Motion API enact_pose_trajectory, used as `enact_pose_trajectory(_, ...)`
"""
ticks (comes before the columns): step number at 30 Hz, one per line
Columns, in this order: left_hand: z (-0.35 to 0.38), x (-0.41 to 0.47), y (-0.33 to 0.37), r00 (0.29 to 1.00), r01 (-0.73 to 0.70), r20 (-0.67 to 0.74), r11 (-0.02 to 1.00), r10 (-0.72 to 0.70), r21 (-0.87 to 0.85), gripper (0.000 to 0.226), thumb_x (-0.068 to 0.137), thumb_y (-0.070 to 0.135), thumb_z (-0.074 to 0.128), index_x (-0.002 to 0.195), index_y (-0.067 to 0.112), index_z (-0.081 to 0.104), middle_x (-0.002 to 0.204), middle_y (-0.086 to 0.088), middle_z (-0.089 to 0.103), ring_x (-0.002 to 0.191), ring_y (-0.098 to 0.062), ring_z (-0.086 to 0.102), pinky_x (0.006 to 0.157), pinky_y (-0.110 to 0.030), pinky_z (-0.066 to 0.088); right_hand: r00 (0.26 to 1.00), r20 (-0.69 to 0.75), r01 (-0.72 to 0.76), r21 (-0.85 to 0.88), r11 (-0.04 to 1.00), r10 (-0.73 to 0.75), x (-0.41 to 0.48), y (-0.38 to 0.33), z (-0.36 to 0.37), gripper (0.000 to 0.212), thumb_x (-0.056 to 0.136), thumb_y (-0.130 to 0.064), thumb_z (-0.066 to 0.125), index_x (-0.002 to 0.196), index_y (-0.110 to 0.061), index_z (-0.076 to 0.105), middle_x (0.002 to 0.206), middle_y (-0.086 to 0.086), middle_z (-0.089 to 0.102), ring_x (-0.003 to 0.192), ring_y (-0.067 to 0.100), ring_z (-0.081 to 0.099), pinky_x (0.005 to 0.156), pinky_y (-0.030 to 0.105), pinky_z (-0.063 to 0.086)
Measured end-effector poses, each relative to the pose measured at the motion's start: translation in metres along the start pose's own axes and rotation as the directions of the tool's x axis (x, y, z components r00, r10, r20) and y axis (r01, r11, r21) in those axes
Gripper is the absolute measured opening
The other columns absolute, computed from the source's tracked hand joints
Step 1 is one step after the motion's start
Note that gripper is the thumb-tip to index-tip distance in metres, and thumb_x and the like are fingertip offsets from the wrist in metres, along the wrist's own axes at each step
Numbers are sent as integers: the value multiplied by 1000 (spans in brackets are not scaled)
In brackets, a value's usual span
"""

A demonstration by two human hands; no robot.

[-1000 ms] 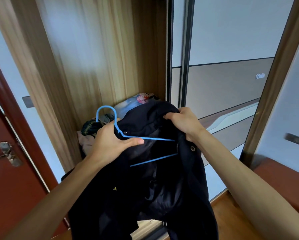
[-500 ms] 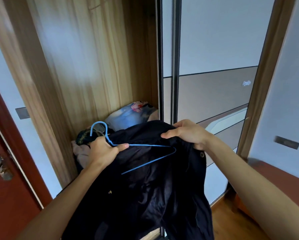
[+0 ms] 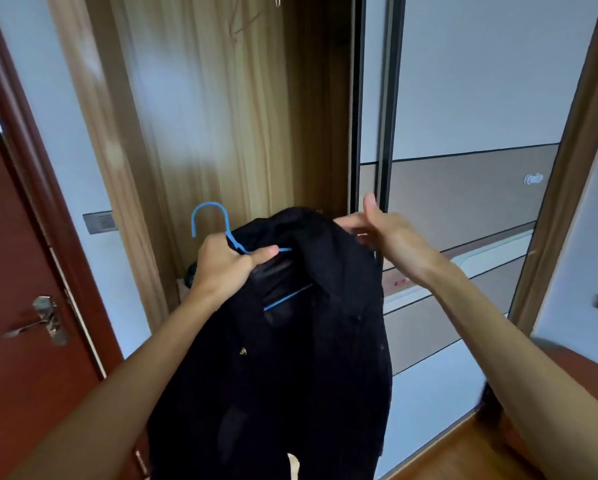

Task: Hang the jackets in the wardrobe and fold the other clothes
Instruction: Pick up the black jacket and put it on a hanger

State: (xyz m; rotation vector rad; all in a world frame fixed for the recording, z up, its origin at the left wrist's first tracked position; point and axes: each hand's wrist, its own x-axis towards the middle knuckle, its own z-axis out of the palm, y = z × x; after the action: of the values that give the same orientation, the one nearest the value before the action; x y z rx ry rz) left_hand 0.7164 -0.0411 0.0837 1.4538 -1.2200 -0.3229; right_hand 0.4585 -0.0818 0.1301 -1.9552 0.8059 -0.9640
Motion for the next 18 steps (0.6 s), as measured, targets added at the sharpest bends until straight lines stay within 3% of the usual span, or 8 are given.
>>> enact_pose_trajectory(2, -12, -1, 9, 999, 16, 47, 1000, -15, -17, 63, 50, 54, 94, 88, 6, 77, 88, -19, 76, 87, -40, 73, 83, -60, 57, 972, -23, 211, -347, 914, -234, 1, 1, -10, 36, 105, -36, 38, 121, -24, 68, 115, -23, 63, 105, -26, 49, 90, 0, 33)
enact_pose_trajectory(3, -15, -3, 14, 996, 32, 84, 999, -30, -20, 43, 57, 42, 94, 86, 13, 79, 87, -12, 78, 88, -34, 75, 85, -58, 58, 956, 4, 257, -500, 827, -295, 2, 1, -12, 33, 103, -35, 45, 130, -24, 62, 123, -21, 59, 108, -25, 44, 96, 1, 32)
enact_pose_trajectory(6, -16, -5, 24, 986, 63, 154, 997, -57, -35, 20, 67, 17, 91, 84, 15, 81, 86, -5, 79, 87, -25, 76, 88, -52, 59, 900, 58, 383, -581, 719, -432, -6, -1, 7, 46, 99, -40, 53, 141, -21, 50, 136, -8, 55, 120, -1, 49, 107, 23, 39)
enact_pose_trajectory(9, -8, -6, 36, 985, 49, 164, 999, -47, -7, 15, 69, 10, 86, 67, 23, 78, 69, 4, 75, 73, -17, 73, 74, -41, 58, 760, 132, 557, -637, 533, -636, -22, -7, 58, 47, 96, -37, 59, 138, -17, 53, 134, -1, 55, 124, 17, 50, 106, 32, 39)
enact_pose_trajectory(11, -7, -5, 41, 981, 67, 182, 998, -67, 3, 17, 71, 9, 81, 63, 22, 76, 63, 0, 73, 69, -20, 69, 70, -41, 56, 799, 197, 514, -714, 475, -568, -19, 1, 82, 74, 87, -44, 66, 150, -16, 38, 151, 3, 38, 137, 23, 38, 112, 39, 35)
enact_pose_trajectory(14, -16, -5, 51, 965, 72, 258, 996, -55, -53, 10, 76, 17, 83, 86, 17, 80, 82, -7, 78, 82, -22, 76, 83, -43, 59, 922, 162, 342, -769, 540, -352, -6, 13, 82, 110, 77, -59, 72, 157, -35, 0, 164, 1, 8, 145, 30, 28, 115, 47, 34)
enact_pose_trajectory(16, -25, -3, 55, 956, 28, 294, 998, -9, -60, 13, 80, 27, 83, 90, 19, 79, 84, -1, 79, 83, -14, 76, 81, -34, 60, 937, 186, 332, -733, 593, -295, -2, 10, 71, 111, 77, -66, 68, 151, -49, -13, 163, 0, 17, 138, 35, 42, 109, 48, 41)
enact_pose_trajectory(18, -33, -3, 56, 939, -18, 340, 997, 44, -81, 26, 77, 41, 83, 92, 21, 79, 87, 2, 79, 85, -12, 75, 79, -29, 59, 939, 238, 345, -619, 706, -250, 0, 1, 57, 103, 82, -67, 63, 149, -54, -15, 152, 4, 44, 127, 35, 55, 104, 47, 46)
